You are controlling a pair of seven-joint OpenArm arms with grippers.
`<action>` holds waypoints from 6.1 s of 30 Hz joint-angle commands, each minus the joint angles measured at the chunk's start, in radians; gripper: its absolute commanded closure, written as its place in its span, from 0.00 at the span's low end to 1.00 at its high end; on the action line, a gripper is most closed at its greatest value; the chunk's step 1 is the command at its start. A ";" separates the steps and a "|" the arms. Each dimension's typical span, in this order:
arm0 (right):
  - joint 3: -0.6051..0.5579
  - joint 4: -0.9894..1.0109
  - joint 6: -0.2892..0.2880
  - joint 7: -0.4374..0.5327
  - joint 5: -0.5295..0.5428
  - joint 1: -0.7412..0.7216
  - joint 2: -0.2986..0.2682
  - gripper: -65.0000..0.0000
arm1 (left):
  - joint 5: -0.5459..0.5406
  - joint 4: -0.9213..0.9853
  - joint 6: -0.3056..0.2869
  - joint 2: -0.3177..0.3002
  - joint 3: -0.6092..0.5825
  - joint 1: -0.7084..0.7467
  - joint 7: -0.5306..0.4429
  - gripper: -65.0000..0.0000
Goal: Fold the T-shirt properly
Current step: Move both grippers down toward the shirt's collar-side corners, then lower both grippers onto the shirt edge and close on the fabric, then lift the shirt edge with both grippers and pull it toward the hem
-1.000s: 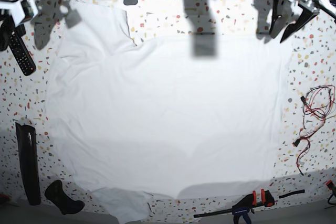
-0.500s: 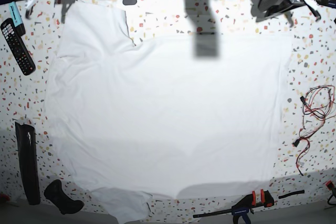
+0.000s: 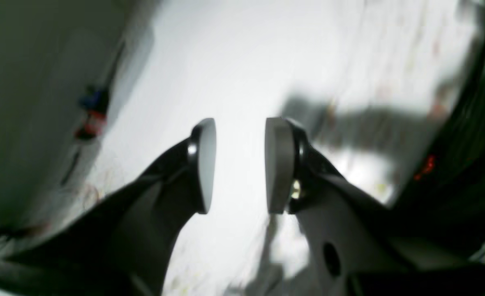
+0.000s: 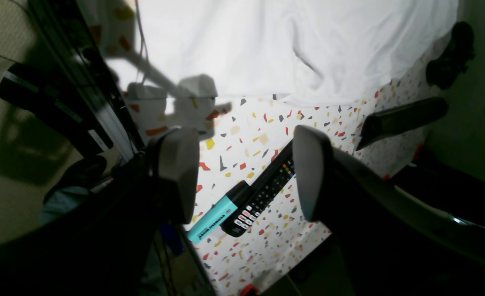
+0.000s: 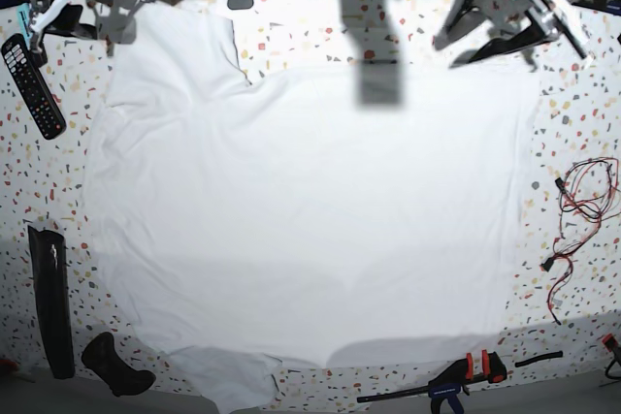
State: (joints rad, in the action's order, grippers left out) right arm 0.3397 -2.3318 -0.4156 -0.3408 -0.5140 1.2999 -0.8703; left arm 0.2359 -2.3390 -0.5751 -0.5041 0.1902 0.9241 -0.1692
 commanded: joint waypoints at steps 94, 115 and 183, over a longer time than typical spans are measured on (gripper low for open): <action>-0.441 0.292 0.068 0.009 -0.037 -0.372 0.067 0.45 | 0.523 0.690 0.299 -0.172 -0.395 -0.392 0.220 1.00; -0.412 0.399 0.137 0.055 -0.056 -0.406 0.081 0.45 | 0.523 0.690 0.298 -0.172 -0.395 -0.392 0.220 1.00; -0.412 0.188 0.367 -0.109 0.081 -0.867 0.327 1.00 | 0.354 0.619 0.741 -0.039 -0.395 -0.664 0.298 1.00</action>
State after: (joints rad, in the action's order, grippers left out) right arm -0.0792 -2.1292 -0.0628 -0.4690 -0.4198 0.4374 -0.5339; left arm 0.5823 -1.7027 0.1467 -0.5293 -0.2111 0.2687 0.1387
